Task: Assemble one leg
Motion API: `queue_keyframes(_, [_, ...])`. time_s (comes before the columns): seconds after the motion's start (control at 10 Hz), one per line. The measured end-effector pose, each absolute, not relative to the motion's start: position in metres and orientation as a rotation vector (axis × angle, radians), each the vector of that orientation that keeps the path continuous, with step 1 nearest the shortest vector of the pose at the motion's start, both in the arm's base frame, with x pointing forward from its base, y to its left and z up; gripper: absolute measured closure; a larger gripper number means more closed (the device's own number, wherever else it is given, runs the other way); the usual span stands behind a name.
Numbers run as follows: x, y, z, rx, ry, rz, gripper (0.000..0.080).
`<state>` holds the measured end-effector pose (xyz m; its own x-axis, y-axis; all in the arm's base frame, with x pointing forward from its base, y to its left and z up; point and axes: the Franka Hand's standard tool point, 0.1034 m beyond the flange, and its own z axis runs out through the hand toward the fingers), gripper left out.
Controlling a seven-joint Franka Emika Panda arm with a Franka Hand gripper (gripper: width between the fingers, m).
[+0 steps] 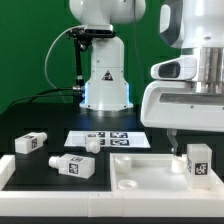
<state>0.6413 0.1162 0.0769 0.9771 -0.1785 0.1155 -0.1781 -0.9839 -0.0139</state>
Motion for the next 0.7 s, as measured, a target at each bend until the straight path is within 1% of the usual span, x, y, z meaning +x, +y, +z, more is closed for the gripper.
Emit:
queue_keyframes(0.1, [0.6413,0.1157,0.0768,-3.118,0.297,-0.182,0.0151])
queue_keyframes(0.2, [0.6412,0.116,0.0767,-3.113,0.334,-0.182,0.027])
queue_keyframes(0.3, [0.6413,0.1157,0.0766,-3.111,0.348,-0.182,0.027])
queue_keyframes(0.4, [0.6411,0.116,0.0764,-3.093,0.447,-0.18,0.0447])
queue_keyframes(0.5, [0.6408,0.1147,0.076,-3.066,0.586,-0.177,0.0514])
queue_keyframes(0.6, [0.6404,0.1149,0.0752,-3.031,0.74,-0.179,0.0514])
queue_keyframes(0.7, [0.6396,0.1153,0.0747,-2.947,1.036,-0.19,0.0514])
